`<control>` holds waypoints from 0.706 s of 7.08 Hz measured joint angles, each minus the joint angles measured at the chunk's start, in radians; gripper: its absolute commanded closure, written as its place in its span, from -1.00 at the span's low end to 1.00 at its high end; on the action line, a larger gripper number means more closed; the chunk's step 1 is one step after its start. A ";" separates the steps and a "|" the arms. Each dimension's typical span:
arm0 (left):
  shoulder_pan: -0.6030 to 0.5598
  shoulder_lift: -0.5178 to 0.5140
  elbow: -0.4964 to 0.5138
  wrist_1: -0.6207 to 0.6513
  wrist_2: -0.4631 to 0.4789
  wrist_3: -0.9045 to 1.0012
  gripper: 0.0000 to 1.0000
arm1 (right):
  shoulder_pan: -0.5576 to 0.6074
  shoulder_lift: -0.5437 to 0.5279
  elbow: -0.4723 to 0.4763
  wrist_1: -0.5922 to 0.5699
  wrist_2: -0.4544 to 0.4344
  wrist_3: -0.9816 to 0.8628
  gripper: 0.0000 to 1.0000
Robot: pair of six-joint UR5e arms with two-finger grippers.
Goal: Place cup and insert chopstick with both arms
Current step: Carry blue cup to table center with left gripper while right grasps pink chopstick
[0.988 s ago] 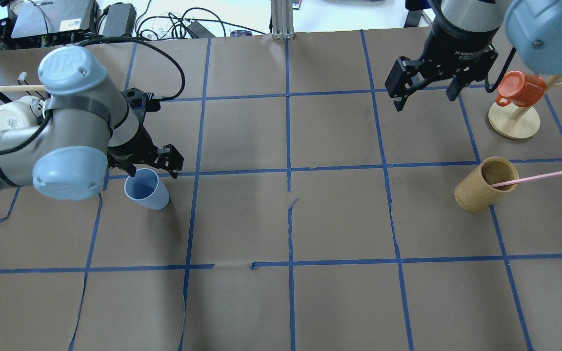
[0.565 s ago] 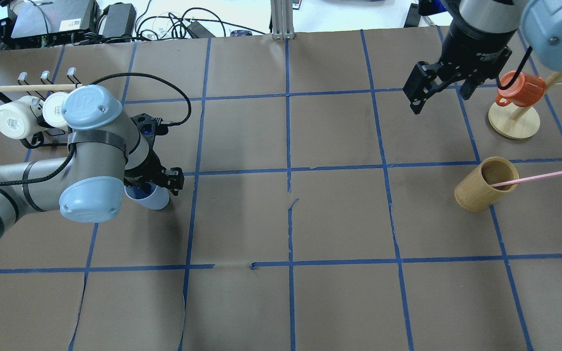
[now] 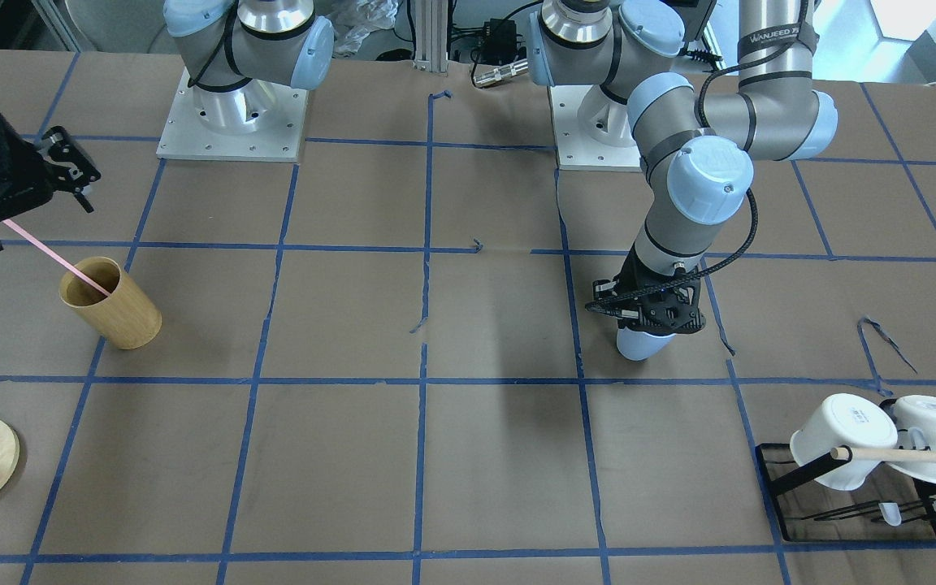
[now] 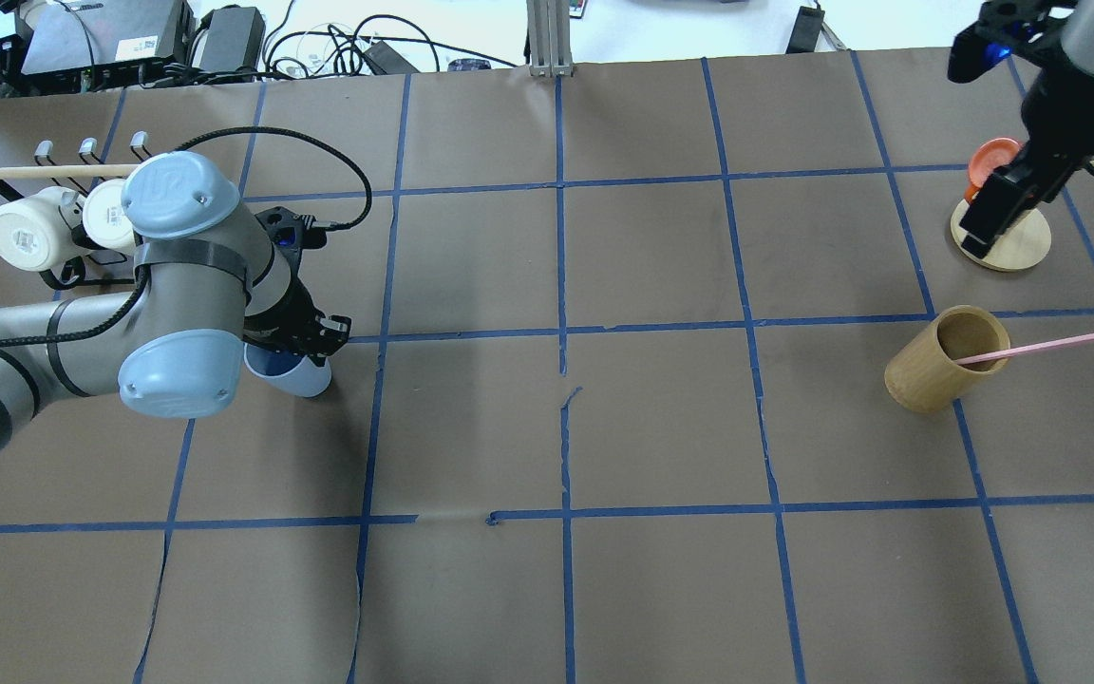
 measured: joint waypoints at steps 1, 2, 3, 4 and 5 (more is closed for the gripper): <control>-0.043 -0.019 0.042 -0.002 -0.005 -0.075 1.00 | -0.076 -0.003 0.046 -0.013 0.018 -0.048 -0.90; -0.111 -0.052 0.098 -0.004 -0.007 -0.157 1.00 | -0.144 -0.008 0.106 -0.031 0.037 -0.081 -0.90; -0.191 -0.099 0.166 -0.008 -0.009 -0.240 1.00 | -0.199 -0.018 0.166 -0.052 0.044 -0.097 -0.91; -0.270 -0.155 0.237 -0.010 -0.011 -0.302 1.00 | -0.238 -0.029 0.220 -0.082 0.046 -0.103 -0.91; -0.337 -0.217 0.317 -0.008 -0.019 -0.333 1.00 | -0.255 -0.034 0.266 -0.135 0.047 -0.107 -0.91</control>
